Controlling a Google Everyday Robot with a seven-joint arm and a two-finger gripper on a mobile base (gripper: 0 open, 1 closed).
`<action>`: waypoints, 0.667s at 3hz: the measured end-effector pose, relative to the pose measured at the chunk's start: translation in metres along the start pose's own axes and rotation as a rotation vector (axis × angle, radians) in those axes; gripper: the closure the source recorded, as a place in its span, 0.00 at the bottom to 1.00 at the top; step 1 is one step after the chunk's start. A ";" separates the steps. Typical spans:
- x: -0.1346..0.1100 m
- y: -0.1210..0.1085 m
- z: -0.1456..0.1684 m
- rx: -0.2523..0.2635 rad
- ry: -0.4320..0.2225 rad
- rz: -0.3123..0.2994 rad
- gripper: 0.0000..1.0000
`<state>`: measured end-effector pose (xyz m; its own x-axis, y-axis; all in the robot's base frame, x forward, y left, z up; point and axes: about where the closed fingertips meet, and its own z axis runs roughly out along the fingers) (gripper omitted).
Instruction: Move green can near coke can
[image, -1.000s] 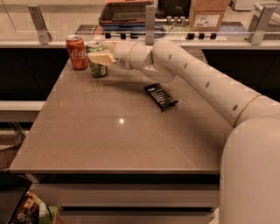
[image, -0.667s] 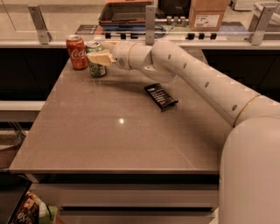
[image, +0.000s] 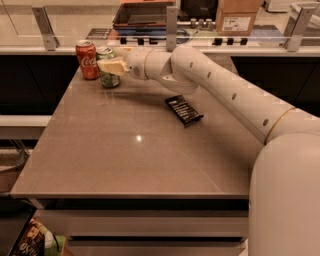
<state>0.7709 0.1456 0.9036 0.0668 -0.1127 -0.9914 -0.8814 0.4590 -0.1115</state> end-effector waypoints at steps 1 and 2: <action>0.000 0.002 0.002 -0.004 -0.001 0.000 0.14; -0.001 0.004 0.005 -0.009 -0.002 0.001 0.00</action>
Offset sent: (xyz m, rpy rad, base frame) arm -0.0007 0.0024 0.0000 0.0005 0.0003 0.0033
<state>0.7691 0.1517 0.9036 0.0669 -0.1108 -0.9916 -0.8855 0.4515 -0.1101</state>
